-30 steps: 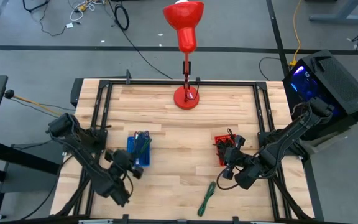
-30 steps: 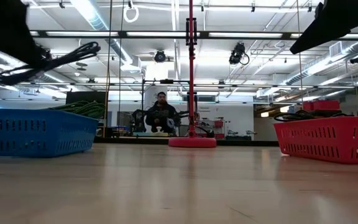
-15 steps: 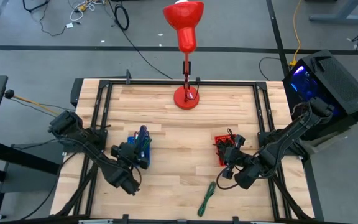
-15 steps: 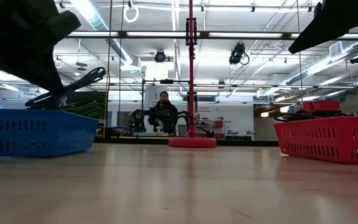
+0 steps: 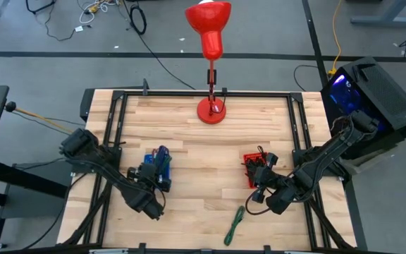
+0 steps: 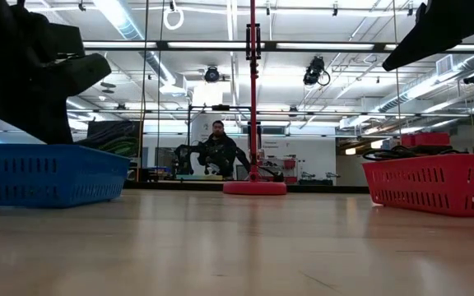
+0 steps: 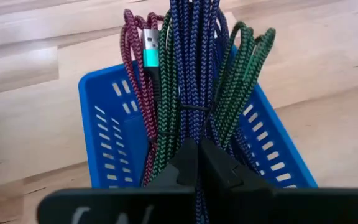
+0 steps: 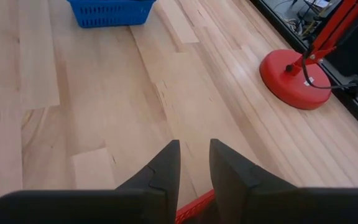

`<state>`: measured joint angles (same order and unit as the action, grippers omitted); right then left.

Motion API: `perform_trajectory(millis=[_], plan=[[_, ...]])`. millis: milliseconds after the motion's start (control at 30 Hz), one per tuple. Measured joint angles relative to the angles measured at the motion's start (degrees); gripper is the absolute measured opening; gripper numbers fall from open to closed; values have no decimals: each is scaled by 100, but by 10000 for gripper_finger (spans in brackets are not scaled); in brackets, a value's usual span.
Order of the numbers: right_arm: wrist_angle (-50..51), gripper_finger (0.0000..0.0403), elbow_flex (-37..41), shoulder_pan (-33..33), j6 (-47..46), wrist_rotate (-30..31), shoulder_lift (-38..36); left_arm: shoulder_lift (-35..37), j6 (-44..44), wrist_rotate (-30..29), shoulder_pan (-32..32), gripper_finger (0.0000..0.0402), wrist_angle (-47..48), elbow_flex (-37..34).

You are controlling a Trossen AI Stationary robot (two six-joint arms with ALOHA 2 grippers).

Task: Pick & Place USB Port
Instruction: Put the blue and black charger cable into the blue bin

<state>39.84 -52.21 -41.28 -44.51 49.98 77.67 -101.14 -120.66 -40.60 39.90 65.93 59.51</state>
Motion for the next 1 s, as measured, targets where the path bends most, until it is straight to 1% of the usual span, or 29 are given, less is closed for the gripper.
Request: perform_trajectory(millis=[367,567,767,833,933,1000], plan=[[-5,87,0,0,2,3,0,-20,-71,18,-43,28,-58,0],[-6,87,0,0,2,4,0,-20,-125,11,-98,57,-85,9],[-5,87,0,0,4,7,0,7,-168,-63,-96,98,-78,9],[-5,87,0,0,4,7,0,43,-142,-175,-96,112,-76,12],[-5,87,0,0,4,7,0,87,-106,-490,-83,130,-17,90],[-5,87,0,-1,4,7,0,161,91,-715,-79,138,28,205]])
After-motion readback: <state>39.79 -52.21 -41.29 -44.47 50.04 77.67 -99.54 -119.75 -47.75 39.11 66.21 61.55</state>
